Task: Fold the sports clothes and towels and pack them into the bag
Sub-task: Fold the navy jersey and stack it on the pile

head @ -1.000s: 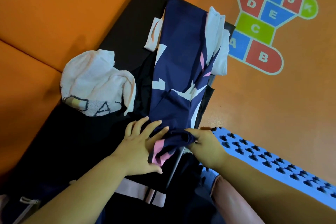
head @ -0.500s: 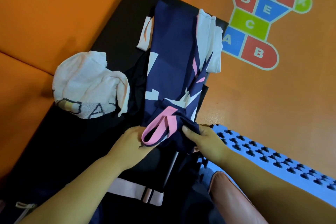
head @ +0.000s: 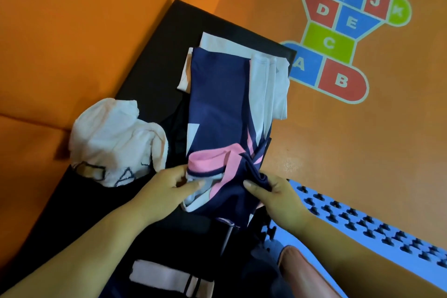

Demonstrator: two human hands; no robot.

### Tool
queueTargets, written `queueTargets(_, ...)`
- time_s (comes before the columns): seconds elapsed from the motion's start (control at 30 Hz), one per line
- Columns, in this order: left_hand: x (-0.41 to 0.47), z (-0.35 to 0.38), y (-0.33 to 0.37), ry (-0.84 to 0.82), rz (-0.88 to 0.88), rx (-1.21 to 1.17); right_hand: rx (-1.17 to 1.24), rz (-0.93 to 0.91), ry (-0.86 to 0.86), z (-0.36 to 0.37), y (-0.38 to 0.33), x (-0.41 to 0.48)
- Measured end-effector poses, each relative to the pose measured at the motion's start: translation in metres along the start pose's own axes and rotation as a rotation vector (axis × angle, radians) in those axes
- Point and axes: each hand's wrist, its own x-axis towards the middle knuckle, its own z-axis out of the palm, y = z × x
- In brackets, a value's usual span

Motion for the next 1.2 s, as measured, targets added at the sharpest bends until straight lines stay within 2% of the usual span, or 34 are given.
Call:
queueTargets(0.13, 0.055, -0.018, 0.017, 0.064, 0.029, -0.070, 0.007, -0.094, 0.113, -0.022, -0.024, 0.052)
queueTargets(0.3, 0.126, -0.037, 0.043, 0.099, 0.120, -0.016, -0.082, -0.135, 0.198, -0.052, -0.048, 0.123)
queueTargets(0.53, 0.207, -0.059, 0.073, 0.228, 0.127, 0.175, -0.207, -0.188, 0.276, -0.083, -0.079, 0.207)
queueTargets(0.7, 0.239, -0.066, 0.076, 0.409, 0.057, 0.074, -0.243, -0.128, 0.330, -0.091, -0.093, 0.247)
queueTargets(0.83, 0.227, -0.058, 0.062, 0.491, -0.005, -0.005, -0.145, -0.099, 0.366, -0.088, -0.091, 0.235)
queueTargets(0.97, 0.189, -0.033, 0.034, 0.514, 0.012, 0.022, -0.249, -0.167, 0.387, -0.081, -0.058, 0.192)
queueTargets(1.07, 0.155, -0.007, 0.014, 0.559, 0.028, 0.099, -0.325, -0.157, 0.298, -0.072, -0.024, 0.151)
queueTargets(1.2, 0.121, 0.016, -0.010, 0.566, -0.065, 0.104, -0.464, -0.124, 0.157, -0.053, 0.014, 0.104)
